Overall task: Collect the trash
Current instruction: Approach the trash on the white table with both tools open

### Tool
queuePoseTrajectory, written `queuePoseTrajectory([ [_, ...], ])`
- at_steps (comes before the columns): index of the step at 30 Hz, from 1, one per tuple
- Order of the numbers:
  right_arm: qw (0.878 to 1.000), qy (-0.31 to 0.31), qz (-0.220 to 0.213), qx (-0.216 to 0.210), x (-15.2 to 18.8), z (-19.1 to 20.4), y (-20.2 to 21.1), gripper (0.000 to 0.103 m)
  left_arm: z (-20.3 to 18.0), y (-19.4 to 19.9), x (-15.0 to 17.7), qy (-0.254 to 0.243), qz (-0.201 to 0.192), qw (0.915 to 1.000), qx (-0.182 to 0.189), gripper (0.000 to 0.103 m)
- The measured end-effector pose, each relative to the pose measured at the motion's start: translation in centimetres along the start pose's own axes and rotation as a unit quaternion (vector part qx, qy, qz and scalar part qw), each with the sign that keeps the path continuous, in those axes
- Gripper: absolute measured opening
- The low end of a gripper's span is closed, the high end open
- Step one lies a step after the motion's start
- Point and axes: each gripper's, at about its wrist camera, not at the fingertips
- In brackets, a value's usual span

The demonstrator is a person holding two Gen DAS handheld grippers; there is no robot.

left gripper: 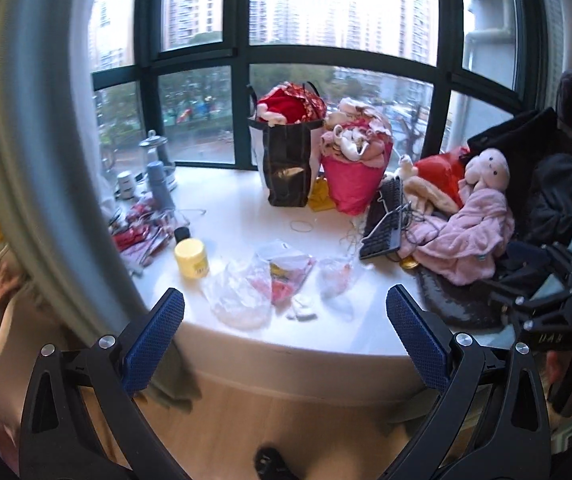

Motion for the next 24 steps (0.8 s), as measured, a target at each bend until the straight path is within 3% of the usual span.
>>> queuePoseTrajectory([
  [4, 0.999, -0.038, 0.022, 0.015, -2.4, 1.9, -3.0, 0.097, 4.7, -2.9, -1.5, -0.014, 0.019, 0.9993, 0.028, 0.098],
  [8, 0.996, -0.051, 0.034, 0.058, -3.3, 3.2, -5.4, 0.097, 7.9, -6.2, -2.2, -0.04, 0.046, 0.9949, 0.081, 0.098],
  [12, 0.992, -0.072, 0.055, 0.088, -3.1, 3.3, -7.5, 0.097, 8.5, -10.1, -2.6, -0.083, 0.071, 0.9872, 0.116, 0.098],
  [17, 0.988, -0.078, 0.062, 0.115, -2.7, 2.6, -9.1, 0.097, 8.6, -14.2, -4.0, -0.081, 0.072, 0.9806, 0.163, 0.098],
  [24, 0.984, -0.097, 0.091, 0.115, -2.5, 0.7, -13.1, 0.097, 7.7, -19.4, -6.2, -0.084, 0.08, 0.9751, 0.189, 0.098],
])
Point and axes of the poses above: each gripper's, at about its wrist camera, not at the fingertips, and y roughly against the way its jaws point, z to its left, x to its underside, and after that the axes turned 13 degrees about x, right-handed
